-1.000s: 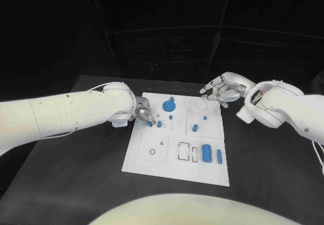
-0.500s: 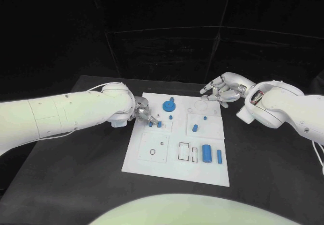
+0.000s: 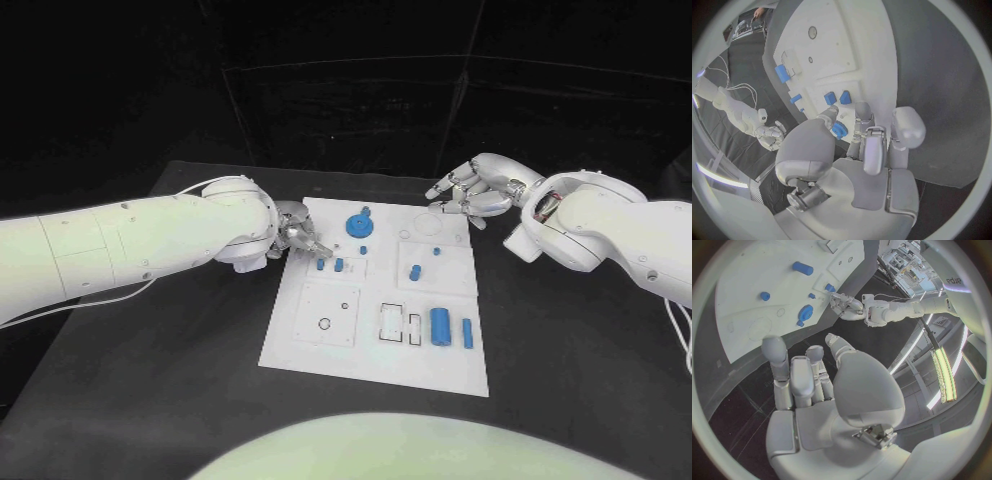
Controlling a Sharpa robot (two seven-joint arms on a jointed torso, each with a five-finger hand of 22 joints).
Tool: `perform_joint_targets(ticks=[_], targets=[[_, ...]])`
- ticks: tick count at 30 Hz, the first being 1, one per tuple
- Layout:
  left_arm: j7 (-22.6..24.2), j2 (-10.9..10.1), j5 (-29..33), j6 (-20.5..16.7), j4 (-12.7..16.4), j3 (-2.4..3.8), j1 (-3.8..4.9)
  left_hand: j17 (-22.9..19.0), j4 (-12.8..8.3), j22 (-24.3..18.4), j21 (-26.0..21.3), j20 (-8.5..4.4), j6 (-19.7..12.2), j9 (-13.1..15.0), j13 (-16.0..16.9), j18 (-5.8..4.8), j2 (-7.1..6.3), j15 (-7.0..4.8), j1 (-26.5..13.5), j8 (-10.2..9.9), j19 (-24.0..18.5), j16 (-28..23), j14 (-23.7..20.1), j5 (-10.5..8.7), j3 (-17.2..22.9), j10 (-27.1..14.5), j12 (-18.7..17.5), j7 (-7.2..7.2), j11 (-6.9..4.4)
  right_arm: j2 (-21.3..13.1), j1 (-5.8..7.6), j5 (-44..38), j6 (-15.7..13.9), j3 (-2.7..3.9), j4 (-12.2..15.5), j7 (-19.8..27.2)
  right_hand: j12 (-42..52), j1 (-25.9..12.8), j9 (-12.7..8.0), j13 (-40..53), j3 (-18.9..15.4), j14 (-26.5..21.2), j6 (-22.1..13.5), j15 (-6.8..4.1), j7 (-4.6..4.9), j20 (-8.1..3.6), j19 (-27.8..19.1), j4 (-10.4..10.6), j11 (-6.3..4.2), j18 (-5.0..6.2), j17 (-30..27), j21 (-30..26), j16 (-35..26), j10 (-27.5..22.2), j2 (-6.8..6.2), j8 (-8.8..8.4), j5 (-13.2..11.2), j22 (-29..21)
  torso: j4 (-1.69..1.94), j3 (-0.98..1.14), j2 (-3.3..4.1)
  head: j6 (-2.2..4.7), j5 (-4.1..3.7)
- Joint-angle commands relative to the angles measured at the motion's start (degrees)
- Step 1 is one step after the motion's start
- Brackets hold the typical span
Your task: Assemble the parts on the task board
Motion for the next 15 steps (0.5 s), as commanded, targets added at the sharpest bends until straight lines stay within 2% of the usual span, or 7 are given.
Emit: perform_joint_targets(ticks=[1, 2, 3, 6, 8, 11, 15], targets=[[9.58, 0.02, 6.91, -6.62, 0.11, 0.09, 0.31, -5.71, -1.69, -10.38, -11.50, 1.18, -2.59, -1.04, -1.55, 1.95, 0.85, 1.32, 3.90, -1.03, -5.24, -7.91, -2.63, 0.13, 1.26, -3.64, -1.91, 1.45, 1.43, 0.09, 0.09, 0.17, 0.20, 0.04, -0.04, 0.49, -0.27, -0.39, -0.03, -0.06, 0.13, 0.35, -0.32, -0.11, -0.06, 0.11, -0.29, 0.04, -0.02, 1.01, -0.07, -0.29, -0.12, -0.47, 0.00, 0.39, 0.20, -0.08, 0.09, 0.01, 0.00, 0.22, -0.07], [10.38, 0.05, 7.27, -6.91, 0.08, 0.10, 0.32, -7.45, -2.09, -11.24, -12.60, 1.39, -3.03, -1.24, -1.82, 2.04, 0.95, 1.53, 4.70, -1.20, -5.81, -9.55, -3.58, 0.10, 1.64, -4.37, -2.23, 1.70, 1.64, 0.10, 0.09, 0.17, 0.20, 0.04, -0.05, 0.49, -0.27, -0.39, -0.03, -0.06, 0.13, 0.35, -0.32, -0.11, -0.06, 0.11, -0.29, 0.04, -0.02, 1.01, -0.07, -0.29, -0.12, -0.47, 0.00, 0.39, 0.20, -0.08, 0.05, 0.01, 0.03, 0.27, -0.06], [12.42, 0.18, 8.01, -7.60, -0.04, 0.10, 0.36, -11.17, -2.87, -12.02, -13.91, 1.84, -3.73, -1.61, -2.44, 1.99, 0.98, 1.95, 6.18, -1.44, -6.67, -13.13, -5.76, 0.11, 2.35, -6.00, -3.02, 2.16, 2.02, 0.13, 0.09, 0.17, 0.21, 0.04, -0.07, 0.49, -0.27, -0.39, -0.03, -0.06, 0.13, 0.35, -0.32, -0.11, -0.06, 0.11, -0.29, 0.04, -0.02, 1.01, -0.07, -0.29, -0.12, -0.47, 0.00, 0.39, 0.20, -0.08, 0.03, 0.02, 0.02, 0.27, -0.11], [18.72, 0.87, 9.33, -9.41, -0.59, 0.09, 0.45, -22.53, -5.36, -14.60, -18.08, 3.13, -5.27, -3.08, -5.22, 1.97, 0.16, 3.44, 10.38, -2.41, -9.41, -24.38, -13.41, -0.02, 4.46, -11.27, -6.42, 3.61, 3.64, 0.21, 0.09, 0.17, 0.25, 0.04, -0.13, 0.50, -0.27, -0.39, -0.03, -0.06, 0.13, 0.35, -0.32, -0.11, -0.06, 0.11, -0.29, 0.04, -0.02, 1.01, -0.07, -0.29, -0.12, -0.47, 0.00, 0.39, 0.20, -0.08, -0.06, 0.06, 0.01, 0.27, -0.13], [21.85, 1.45, 9.03, -10.47, -1.04, 0.08, 0.49, -27.14, -6.75, -15.86, -19.93, 3.80, -5.97, -4.16, -6.99, 1.97, -0.52, 3.89, 12.56, -3.25, -10.32, -28.90, -16.68, 0.00, 5.59, -13.30, -8.23, 4.00, 4.19, 0.23, 0.09, 0.17, 0.26, 0.04, -0.14, 0.50, -0.27, -0.39, -0.03, -0.06, 0.13, 0.35, -0.32, -0.11, -0.06, 0.11, -0.29, 0.04, -0.02, 1.01, -0.07, -0.29, -0.12, -0.47, 0.00, 0.39, 0.20, -0.08, -0.07, 0.08, 0.04, 0.32, -0.15], [26.38, 2.71, 5.19, -12.26, -1.99, 0.03, 0.50, -29.34, -9.41, -17.00, -21.40, 4.20, -6.15, -5.96, -9.62, 2.24, -1.70, 4.29, 16.19, -4.86, -10.49, -30.75, -18.13, 0.01, 7.54, -14.87, -10.62, 4.23, 4.61, 0.28, 0.09, 0.17, 0.26, 0.04, -0.13, 0.50, -0.27, -0.39, -0.03, -0.06, 0.13, 0.35, -0.32, -0.11, -0.06, 0.11, -0.29, 0.04, -0.02, 1.01, -0.07, -0.29, -0.12, -0.47, 0.00, 0.39, 0.20, -0.08, -0.05, 0.09, 0.05, 0.60, -0.39], [29.37, 4.33, -1.60, -13.66, -3.08, -0.03, 0.47, -30.89, -11.70, -17.86, -22.10, 4.35, -2.82, -10.15, -14.98, 2.26, -3.57, 4.26, 18.41, -8.55, -9.34, -30.49, -17.80, -0.13, 9.57, -13.64, -14.08, 4.64, 4.97, 0.37, 0.09, 0.17, 0.29, 0.04, -0.11, 0.52, -0.27, -0.39, -0.03, -0.06, 0.13, 0.35, -0.32, -0.11, -0.06, 0.11, -0.29, 0.04, -0.02, 1.01, -0.07, -0.29, -0.12, -0.47, 0.00, 0.39, 0.20, -0.08, -0.13, 0.05, 0.12, 0.73, -0.52]])
